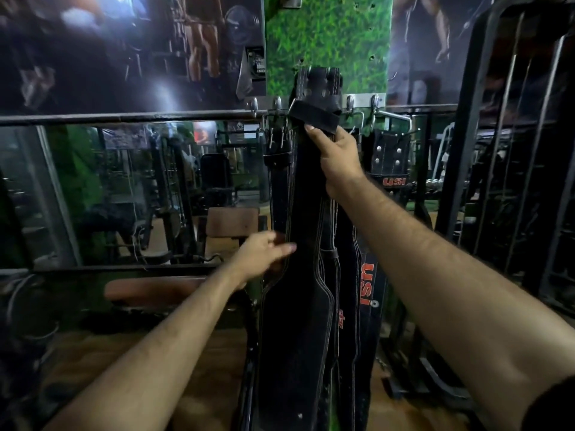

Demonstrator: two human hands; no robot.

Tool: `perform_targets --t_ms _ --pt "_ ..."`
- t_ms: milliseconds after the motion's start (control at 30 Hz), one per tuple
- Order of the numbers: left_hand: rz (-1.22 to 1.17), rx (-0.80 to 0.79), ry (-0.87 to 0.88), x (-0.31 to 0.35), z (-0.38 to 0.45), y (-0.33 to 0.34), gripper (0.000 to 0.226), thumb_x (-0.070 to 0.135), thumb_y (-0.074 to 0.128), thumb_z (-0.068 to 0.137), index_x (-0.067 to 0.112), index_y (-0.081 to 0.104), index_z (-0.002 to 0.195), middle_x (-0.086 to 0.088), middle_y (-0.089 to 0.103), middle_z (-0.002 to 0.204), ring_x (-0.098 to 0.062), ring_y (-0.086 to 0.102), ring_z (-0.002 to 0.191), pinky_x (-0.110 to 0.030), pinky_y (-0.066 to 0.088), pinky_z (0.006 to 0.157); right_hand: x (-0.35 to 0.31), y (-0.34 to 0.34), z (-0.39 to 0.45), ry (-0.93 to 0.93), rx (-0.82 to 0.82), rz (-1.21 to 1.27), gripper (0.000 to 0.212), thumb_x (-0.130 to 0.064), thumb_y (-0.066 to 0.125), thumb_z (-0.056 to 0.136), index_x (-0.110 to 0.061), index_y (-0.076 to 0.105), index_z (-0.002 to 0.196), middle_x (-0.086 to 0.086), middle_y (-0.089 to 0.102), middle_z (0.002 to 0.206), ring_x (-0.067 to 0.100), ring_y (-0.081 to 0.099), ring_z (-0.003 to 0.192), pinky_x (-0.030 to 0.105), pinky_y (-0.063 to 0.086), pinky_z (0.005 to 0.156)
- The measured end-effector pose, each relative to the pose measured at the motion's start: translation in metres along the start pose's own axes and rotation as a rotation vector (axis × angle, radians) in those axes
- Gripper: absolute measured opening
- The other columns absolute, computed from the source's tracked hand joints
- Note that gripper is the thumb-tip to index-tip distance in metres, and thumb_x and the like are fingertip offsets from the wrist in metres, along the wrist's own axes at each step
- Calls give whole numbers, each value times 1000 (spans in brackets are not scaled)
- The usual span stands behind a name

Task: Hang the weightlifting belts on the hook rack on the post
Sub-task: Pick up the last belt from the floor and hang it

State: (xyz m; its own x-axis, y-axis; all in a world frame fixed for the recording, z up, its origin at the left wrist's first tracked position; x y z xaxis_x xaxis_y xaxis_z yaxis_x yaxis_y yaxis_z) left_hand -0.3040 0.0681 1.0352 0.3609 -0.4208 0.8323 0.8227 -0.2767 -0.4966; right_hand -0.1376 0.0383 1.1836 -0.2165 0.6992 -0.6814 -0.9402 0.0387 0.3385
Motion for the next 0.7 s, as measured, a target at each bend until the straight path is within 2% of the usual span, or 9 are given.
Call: perform_targets --t_ms 100,167,233,267,367,433,533,633,700 --pt "-285 182 176 70 20 -6 27 29 63 99 7 63 113 -5 73 102 -12 68 86 -29 56 66 6 7 0 7 -24 -5 12 -6 66 94 -5 68 105 6 72 84 14 70 75 33 60 76" --pt "-377 220 210 76 25 8 33 28 63 99 4 60 121 -11 73 112 -20 71 99 -40 61 85 3 9 3 -19 16 1 9 -4 66 93 -5 68 102 5 72 82 13 69 73 30 60 73" --pt "-326 198 99 47 20 26 63 49 70 89 8 54 135 -8 67 132 -21 65 121 -47 51 108 -3 5 12 -42 67 30 7 -2 67 92 -7 68 98 2 73 79 12 71 72 28 60 69" --pt "-286 149 44 24 16 34 65 52 71 87 13 55 136 -6 67 135 -20 63 125 -48 48 112 -4 1 16 -46 90 40 7 -3 68 92 -8 68 97 1 74 79 12 72 74 30 61 72" --pt "-157 -23 -50 -24 -1 52 21 25 66 97 26 66 118 3 74 119 -12 69 112 -42 50 109 4 -7 26 -22 173 -20 9 -8 71 91 -9 71 100 4 76 89 16 73 86 36 61 85" --pt "-113 -70 -104 -38 -15 57 19 19 64 97 28 66 114 6 74 115 -6 70 105 -33 52 105 15 -11 27 -7 225 -75 10 -13 73 90 -11 72 100 1 75 89 10 72 83 26 60 78" --pt "-30 -118 -176 -58 -18 45 33 18 68 95 17 65 128 1 73 122 -8 69 109 -31 52 104 30 -16 24 5 265 -58 9 -14 74 89 -14 73 98 0 75 90 12 71 89 28 58 84" --pt "152 -192 -261 -71 -14 28 51 28 74 89 15 58 136 -4 68 131 -19 67 117 -44 51 108 33 -18 17 20 264 -26 11 -12 73 90 -11 72 101 -1 74 90 12 71 87 26 56 82" --pt "91 -146 -211 -49 -10 19 67 31 71 92 13 43 150 -4 50 151 -22 54 134 -45 41 117 30 -13 16 53 191 21 10 -10 71 92 -10 71 101 3 74 88 14 72 81 29 59 76"
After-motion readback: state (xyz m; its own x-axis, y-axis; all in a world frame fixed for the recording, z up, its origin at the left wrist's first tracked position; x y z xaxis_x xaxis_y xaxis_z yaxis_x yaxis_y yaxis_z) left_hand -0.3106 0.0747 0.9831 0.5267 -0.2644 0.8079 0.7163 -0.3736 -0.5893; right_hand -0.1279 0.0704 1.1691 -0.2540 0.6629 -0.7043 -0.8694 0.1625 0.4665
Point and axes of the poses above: each hand's wrist, its own z-axis towards the middle knuckle, its own y-axis out of the palm, x = y × z, the point moved 2 cm from there along z, towards the middle knuckle
